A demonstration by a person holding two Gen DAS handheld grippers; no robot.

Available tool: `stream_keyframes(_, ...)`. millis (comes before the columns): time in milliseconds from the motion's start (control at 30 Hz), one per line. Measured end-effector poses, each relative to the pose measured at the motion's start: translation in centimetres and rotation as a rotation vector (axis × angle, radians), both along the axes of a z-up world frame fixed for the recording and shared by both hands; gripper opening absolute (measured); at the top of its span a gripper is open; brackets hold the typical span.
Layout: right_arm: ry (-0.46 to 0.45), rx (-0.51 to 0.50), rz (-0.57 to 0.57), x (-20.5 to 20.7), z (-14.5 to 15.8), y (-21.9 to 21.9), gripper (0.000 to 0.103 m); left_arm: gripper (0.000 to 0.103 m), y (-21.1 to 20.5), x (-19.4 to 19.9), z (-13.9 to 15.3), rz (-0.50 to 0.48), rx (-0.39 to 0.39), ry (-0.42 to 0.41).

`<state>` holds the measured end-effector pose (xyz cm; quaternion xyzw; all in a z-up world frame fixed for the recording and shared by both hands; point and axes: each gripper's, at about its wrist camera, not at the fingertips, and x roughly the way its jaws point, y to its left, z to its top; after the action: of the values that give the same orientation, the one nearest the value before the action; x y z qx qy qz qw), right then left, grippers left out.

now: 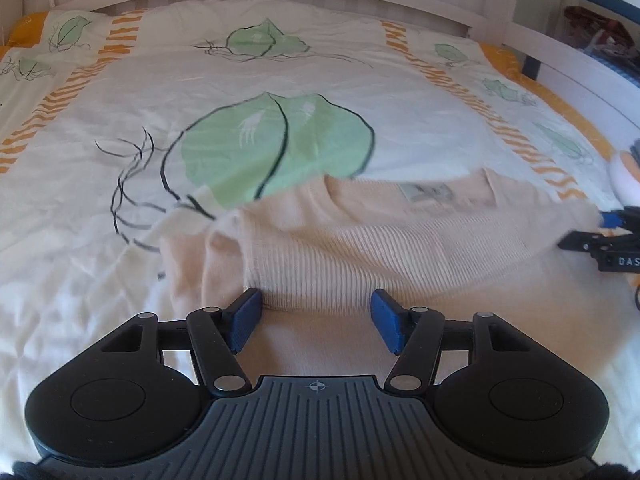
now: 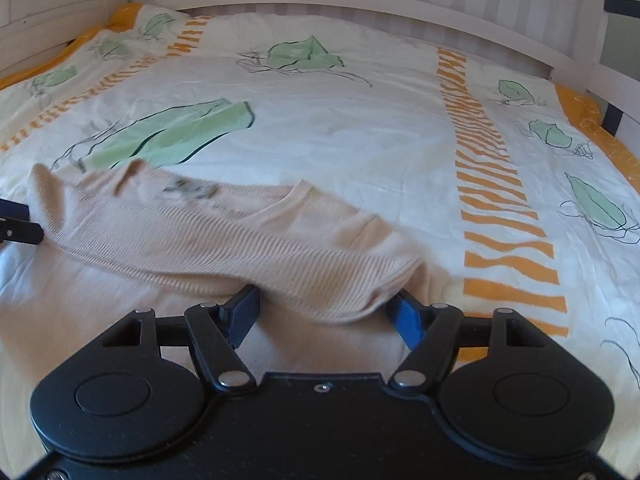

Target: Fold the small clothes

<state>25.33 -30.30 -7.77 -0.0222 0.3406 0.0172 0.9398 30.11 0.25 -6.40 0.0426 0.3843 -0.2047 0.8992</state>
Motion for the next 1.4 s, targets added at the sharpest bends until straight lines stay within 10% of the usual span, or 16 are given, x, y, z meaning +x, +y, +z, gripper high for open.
stream_keyframes(333, -0.006, 0.113, -0.145, 3.8, 0.9, -3.9, 0.073, 0.059, 2.1, 5.9, 1.7, 0.194, -0.071, -0.009)
stream_keyframes(833, -0.051, 0.242, -0.073, -4.8, 1.1, -2.0, 0.076, 0.059, -0.4, -2.9, 0.7, -0.101, 0.018, -0.023)
stream_keyframes(1400, -0.014, 0.356, -0.083, -6.7, -2.1, -4.5, 0.085, 0.059, 1.5, 7.0, -1.1, 0.270, -0.120, 0.123)
